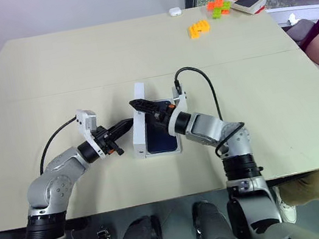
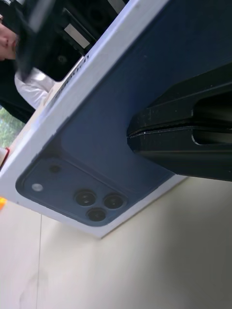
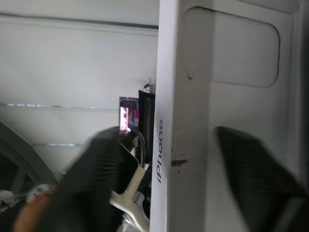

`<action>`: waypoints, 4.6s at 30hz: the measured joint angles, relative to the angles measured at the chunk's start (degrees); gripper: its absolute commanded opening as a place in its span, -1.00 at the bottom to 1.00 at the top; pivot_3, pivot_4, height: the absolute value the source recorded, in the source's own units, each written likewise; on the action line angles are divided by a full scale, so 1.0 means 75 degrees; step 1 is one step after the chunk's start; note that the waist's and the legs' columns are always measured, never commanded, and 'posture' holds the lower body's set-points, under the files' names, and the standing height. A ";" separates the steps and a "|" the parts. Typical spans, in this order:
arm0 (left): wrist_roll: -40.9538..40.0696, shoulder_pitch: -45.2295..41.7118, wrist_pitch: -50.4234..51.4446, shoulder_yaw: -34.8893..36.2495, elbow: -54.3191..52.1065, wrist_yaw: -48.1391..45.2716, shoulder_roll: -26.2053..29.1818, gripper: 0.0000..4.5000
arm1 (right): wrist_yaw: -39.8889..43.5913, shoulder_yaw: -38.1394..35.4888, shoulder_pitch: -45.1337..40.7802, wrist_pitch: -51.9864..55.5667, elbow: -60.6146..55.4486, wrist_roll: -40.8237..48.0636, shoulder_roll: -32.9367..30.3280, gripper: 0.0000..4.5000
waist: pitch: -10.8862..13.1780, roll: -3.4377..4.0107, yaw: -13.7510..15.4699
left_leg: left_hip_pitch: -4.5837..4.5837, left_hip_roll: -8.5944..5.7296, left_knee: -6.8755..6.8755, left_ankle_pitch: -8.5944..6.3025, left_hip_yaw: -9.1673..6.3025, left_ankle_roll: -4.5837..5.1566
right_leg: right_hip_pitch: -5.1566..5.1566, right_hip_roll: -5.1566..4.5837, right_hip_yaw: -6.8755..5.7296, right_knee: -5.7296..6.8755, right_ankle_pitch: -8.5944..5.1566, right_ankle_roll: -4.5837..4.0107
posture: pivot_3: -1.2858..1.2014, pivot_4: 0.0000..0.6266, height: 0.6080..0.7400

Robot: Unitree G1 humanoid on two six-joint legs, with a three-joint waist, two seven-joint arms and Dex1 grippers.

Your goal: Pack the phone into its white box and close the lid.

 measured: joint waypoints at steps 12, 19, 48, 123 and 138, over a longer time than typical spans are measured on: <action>-0.0244 -0.0687 0.0316 -0.0047 0.0066 0.0158 -0.0509 -1.00 | 0.4289 0.0233 -0.1286 0.0107 0.0751 -0.3231 -0.3486 0.91 | 0.0001 0.0001 -0.0034 | -0.0016 -0.0003 0.0095 -0.0022 0.0005 0.0037 | 0.0018 0.0008 0.0000 0.0001 -0.0001 0.0002 | 0.03 -0.52 1.00; -0.0238 -0.0741 0.0555 -0.0247 0.0221 0.0103 -0.0582 -1.00 | 0.5907 0.1213 -0.1316 -0.0696 0.0806 -0.5413 -0.3691 0.91 | 0.0002 0.0002 0.0010 | -0.0020 0.0007 0.0096 -0.0022 0.0001 0.0038 | 0.0015 0.0034 -0.0006 0.0006 0.0000 0.0001 | 0.03 -0.52 1.00; 0.0279 -0.0453 0.0524 0.0525 0.0375 -0.0304 0.1299 -1.00 | 0.8513 0.2300 -0.0945 -0.4249 0.0449 -0.9607 -0.3691 -0.90 | 0.0005 0.0007 0.0035 | -0.0018 -0.0001 0.0099 -0.0022 0.0001 0.0036 | 0.0016 -0.0001 -0.0006 0.0008 0.0000 0.0002 | 0.03 -0.52 1.00; 0.2492 -0.3269 -0.0072 -0.1594 0.3922 -0.2904 0.0008 -1.00 | 0.9798 0.2920 -0.0784 -0.5545 0.0832 -1.1889 -0.3322 -0.96 | 0.0000 0.0006 -0.0011 | 0.0070 -0.0003 0.0096 0.0000 0.0002 0.0014 | 0.0101 0.0002 -0.0015 0.0019 0.0014 0.0001 | 0.03 -0.52 1.00; 0.1234 -0.1673 0.1485 -0.0998 0.1459 -0.2966 0.0765 -0.60 | 1.0482 0.2671 -0.0349 -0.3701 -0.0636 -1.0404 -0.3284 -0.74 | 0.0004 0.0007 -0.0009 | 0.0099 0.0009 0.0100 0.0004 -0.0014 0.0009 | 0.0114 0.0015 -0.0005 0.0024 0.0026 -0.0022 | 0.03 -0.52 1.00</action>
